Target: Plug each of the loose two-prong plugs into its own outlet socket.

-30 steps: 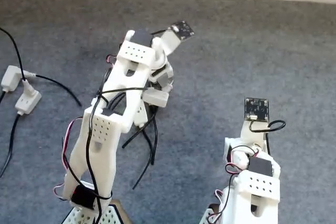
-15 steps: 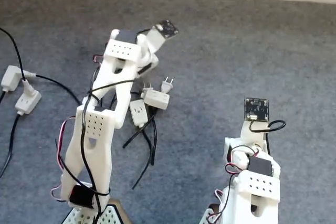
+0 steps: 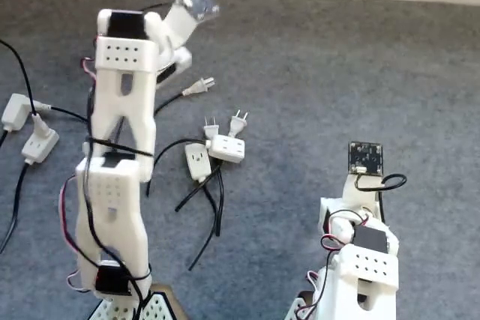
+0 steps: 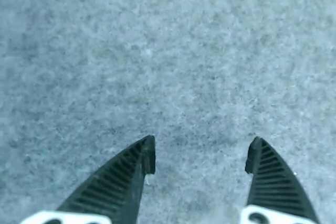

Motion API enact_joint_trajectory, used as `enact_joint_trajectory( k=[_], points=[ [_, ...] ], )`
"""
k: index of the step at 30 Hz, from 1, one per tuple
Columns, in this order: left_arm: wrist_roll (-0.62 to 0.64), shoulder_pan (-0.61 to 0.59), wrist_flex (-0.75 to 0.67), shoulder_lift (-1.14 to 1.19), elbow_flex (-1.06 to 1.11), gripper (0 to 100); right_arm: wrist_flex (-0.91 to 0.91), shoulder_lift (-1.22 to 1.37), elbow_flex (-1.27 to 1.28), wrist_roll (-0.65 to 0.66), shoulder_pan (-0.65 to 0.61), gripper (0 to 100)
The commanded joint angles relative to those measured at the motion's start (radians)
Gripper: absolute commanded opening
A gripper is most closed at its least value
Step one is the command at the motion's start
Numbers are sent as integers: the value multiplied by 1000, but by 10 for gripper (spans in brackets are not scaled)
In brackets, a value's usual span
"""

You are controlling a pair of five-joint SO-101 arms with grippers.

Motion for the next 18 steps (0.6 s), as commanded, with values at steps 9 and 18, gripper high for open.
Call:
enact_joint_trajectory(
  k=[9, 18],
  points=[
    [-563, -10, 9, -1026, 1578, 5, -19, -13, -7, 2, -13, 274],
    [-743, -13, -178, -1207, 1986, 9, -16, -13, -5, 2, -45, 274]
  ],
)
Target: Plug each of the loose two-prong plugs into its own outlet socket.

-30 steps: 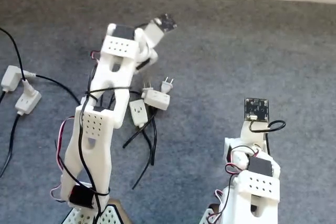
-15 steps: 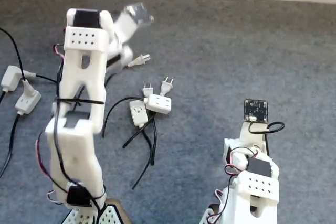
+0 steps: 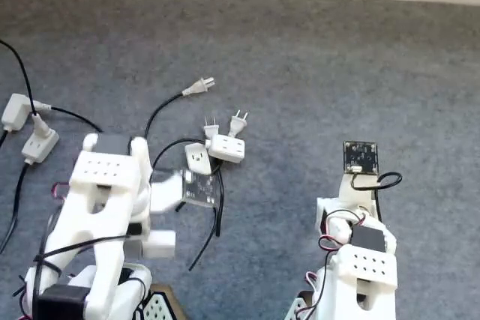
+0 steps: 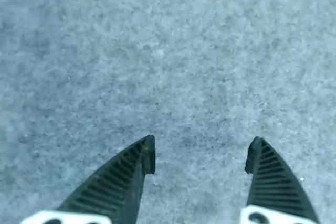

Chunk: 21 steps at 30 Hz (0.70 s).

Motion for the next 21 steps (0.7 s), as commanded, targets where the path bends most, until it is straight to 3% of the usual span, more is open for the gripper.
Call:
enact_joint_trajectory(
  k=[1, 4, 7, 21],
  points=[
    [-43, -10, -157, -21, 97, 20, -16, -13, -5, 2, -12, 274],
    [64, -10, -281, 5, 97, 129, -16, -13, 15, 2, -13, 274],
    [80, -12, -364, 30, 94, 239, -16, -13, 24, 2, -15, 274],
    [84, -199, -402, 325, -208, 252, -16, -13, 24, 2, -16, 274]
  ],
)
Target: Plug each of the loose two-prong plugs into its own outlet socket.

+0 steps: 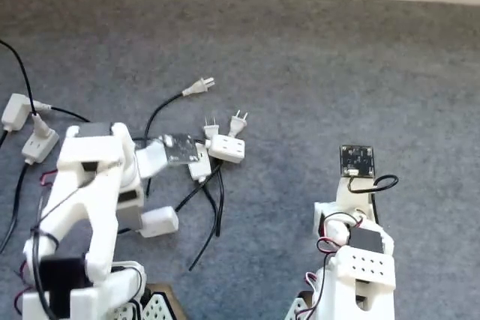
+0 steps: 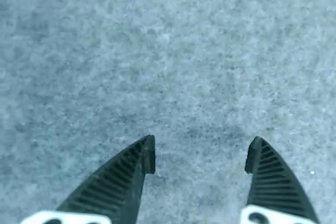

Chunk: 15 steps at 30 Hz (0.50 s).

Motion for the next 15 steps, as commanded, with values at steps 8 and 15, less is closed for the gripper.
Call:
enact_joint_trajectory(
  k=[8, 15],
  points=[
    [74, -48, 12, 211, -341, 252, -15, -13, -8, 2, -7, 274],
    [158, -19, 143, 219, -504, 252, -15, -13, -13, 2, -7, 274]
  ],
)
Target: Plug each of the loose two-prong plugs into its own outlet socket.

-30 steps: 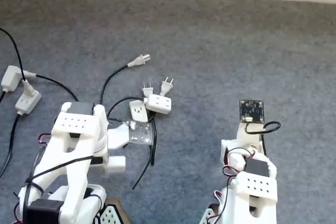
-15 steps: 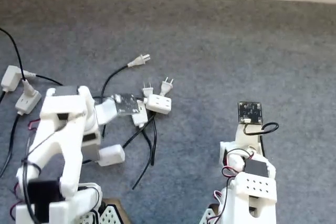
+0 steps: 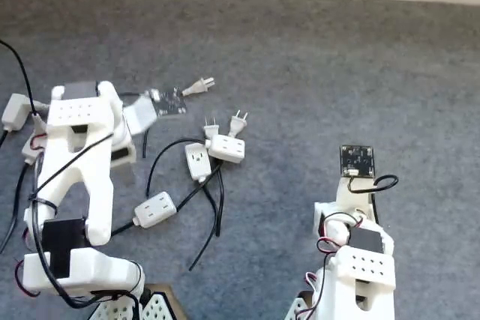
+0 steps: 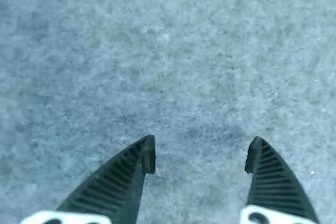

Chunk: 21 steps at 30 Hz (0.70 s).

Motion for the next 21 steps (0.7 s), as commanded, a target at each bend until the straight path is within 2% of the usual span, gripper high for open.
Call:
enact_joint_trajectory(
  k=[1, 4, 7, 11, 16, 21],
  points=[
    [83, 35, 51, 7, -68, 252, -15, -13, -13, 2, -7, 274],
    [150, 105, -8, 7, 8, 252, -15, -13, -15, 2, -7, 274],
    [227, 174, -140, 7, 124, 252, -15, -13, -15, 2, -7, 274],
    [247, 234, -261, 7, 272, 252, -15, -13, -13, 2, -7, 274],
    [245, 259, -284, -2, 381, 252, -15, -13, -15, 2, -7, 274],
    [218, 249, -265, -4, 397, 252, -15, -13, -15, 2, -7, 274]
  ],
)
